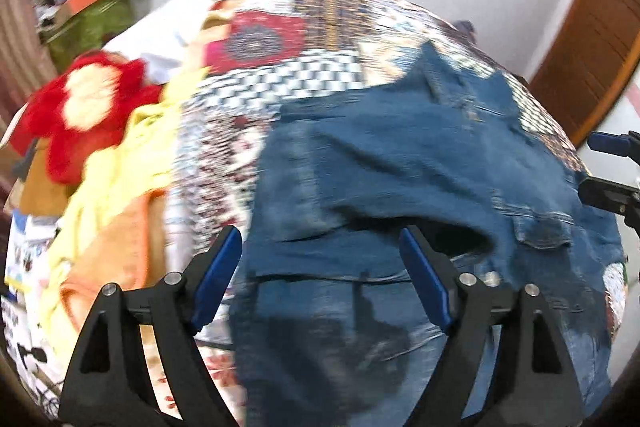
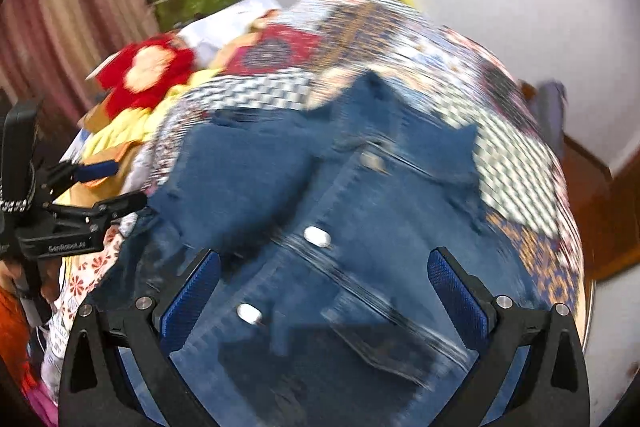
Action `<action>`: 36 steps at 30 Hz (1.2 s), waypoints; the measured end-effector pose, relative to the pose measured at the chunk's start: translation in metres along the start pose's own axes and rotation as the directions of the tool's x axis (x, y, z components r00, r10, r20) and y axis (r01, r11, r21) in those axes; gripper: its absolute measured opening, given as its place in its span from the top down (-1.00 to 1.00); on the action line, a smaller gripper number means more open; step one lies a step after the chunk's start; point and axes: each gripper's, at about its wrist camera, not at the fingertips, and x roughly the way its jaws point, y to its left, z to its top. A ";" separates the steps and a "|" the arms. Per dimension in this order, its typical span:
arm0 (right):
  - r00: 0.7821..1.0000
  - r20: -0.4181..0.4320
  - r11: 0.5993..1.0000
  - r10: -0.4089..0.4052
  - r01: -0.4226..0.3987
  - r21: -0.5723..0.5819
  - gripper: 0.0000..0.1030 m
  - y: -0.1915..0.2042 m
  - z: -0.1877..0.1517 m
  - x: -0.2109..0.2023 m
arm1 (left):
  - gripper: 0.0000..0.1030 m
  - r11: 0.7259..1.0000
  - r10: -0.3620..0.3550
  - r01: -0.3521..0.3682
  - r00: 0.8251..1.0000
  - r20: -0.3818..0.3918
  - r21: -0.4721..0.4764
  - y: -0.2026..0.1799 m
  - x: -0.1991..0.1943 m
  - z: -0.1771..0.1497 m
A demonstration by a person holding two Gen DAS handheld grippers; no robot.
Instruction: Fold large clothes
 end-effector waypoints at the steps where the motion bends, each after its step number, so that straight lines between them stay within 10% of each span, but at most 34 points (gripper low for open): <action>1: 1.000 0.001 1.000 0.006 -0.006 -0.025 -1.00 0.011 0.005 0.004 | -0.57 1.000 0.013 -0.013 1.000 -0.001 -0.019 0.012 0.000 -0.004; 19: 0.967 -0.223 0.923 -0.126 0.031 -0.383 -0.97 0.153 0.045 0.186 | -0.57 0.997 0.060 -0.063 0.996 -0.070 -0.049 0.075 0.018 -0.060; 23: 0.977 -0.172 0.917 -0.126 0.049 -0.396 -0.65 0.150 0.037 0.185 | -0.57 0.997 0.072 -0.074 0.995 -0.074 -0.025 0.071 0.024 -0.062; 30: 0.990 -0.137 0.962 -0.027 -0.011 -0.271 0.70 0.132 0.045 0.151 | -0.57 0.996 0.062 -0.066 0.996 -0.071 -0.059 0.067 0.026 -0.054; 36: 0.997 -0.061 0.989 0.057 -0.064 -0.135 0.74 0.089 0.048 0.102 | -0.57 0.997 0.052 -0.054 0.998 -0.043 -0.048 0.052 0.024 -0.034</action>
